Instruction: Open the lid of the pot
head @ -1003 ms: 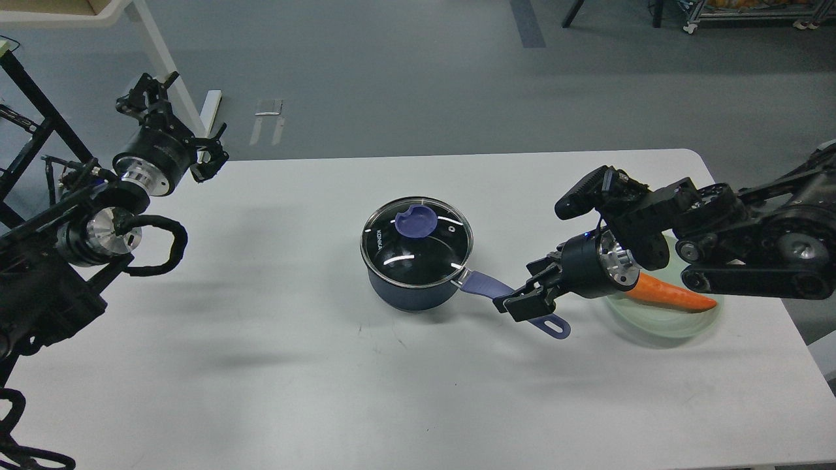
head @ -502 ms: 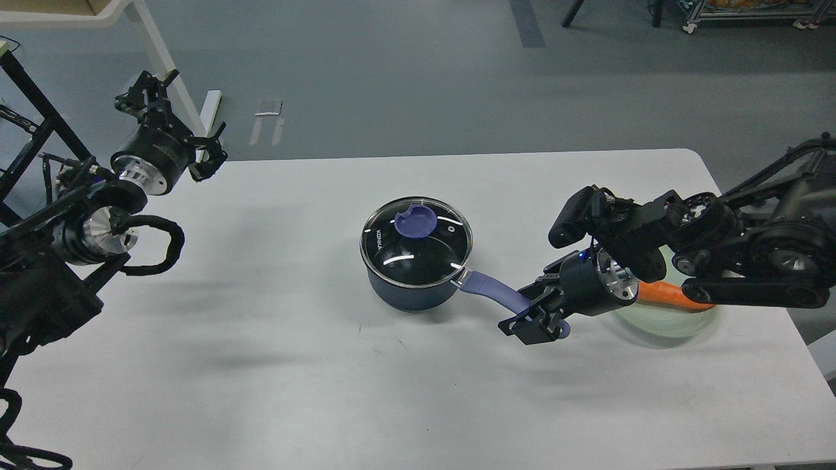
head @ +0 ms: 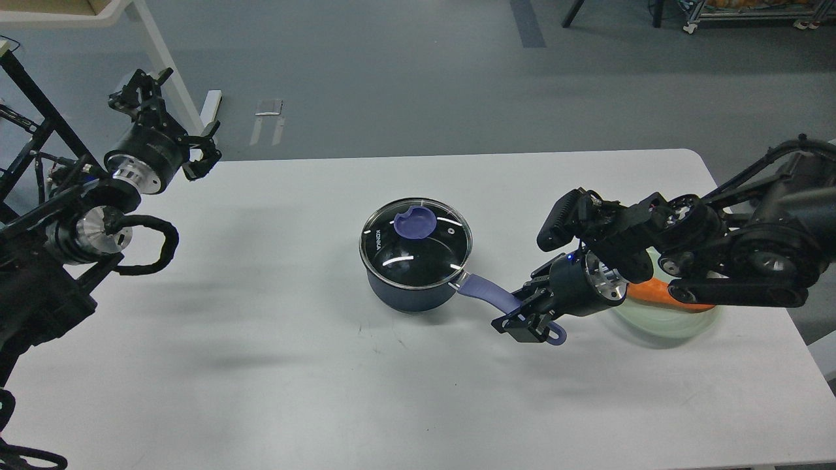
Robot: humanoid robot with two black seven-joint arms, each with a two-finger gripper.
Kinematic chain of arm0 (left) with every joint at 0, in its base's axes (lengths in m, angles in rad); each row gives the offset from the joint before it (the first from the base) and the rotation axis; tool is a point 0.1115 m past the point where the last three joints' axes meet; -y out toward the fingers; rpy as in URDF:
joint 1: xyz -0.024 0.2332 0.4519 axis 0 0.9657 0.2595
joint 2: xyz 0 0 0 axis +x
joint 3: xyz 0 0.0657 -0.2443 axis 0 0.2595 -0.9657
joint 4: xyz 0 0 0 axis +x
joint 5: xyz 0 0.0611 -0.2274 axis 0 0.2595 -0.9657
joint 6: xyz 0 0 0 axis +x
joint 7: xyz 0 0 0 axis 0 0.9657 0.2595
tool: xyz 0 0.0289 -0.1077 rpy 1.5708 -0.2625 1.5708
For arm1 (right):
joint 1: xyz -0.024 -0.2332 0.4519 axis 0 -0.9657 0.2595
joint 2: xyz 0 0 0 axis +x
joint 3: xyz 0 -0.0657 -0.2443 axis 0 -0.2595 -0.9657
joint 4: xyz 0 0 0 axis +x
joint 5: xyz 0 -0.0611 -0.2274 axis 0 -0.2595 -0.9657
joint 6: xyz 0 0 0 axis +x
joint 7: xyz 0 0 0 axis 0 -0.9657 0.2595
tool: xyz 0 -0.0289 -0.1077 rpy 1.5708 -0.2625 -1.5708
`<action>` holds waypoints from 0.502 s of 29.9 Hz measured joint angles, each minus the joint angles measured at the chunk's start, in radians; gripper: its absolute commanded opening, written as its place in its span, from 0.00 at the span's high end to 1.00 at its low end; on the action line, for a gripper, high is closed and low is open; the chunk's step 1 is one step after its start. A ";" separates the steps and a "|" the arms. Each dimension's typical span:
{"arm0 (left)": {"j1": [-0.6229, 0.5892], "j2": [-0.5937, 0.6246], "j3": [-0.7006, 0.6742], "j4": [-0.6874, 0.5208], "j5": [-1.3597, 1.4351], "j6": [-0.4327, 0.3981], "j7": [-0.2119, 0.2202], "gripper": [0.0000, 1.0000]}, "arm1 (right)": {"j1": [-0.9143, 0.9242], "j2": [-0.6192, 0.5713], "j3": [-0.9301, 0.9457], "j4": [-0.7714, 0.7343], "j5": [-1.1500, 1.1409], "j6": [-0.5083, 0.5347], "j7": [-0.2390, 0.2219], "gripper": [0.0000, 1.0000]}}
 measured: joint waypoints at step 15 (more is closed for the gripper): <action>-0.110 -0.010 0.066 -0.085 0.316 0.002 0.004 0.00 | 0.007 -0.008 -0.001 0.001 -0.006 0.000 -0.002 0.78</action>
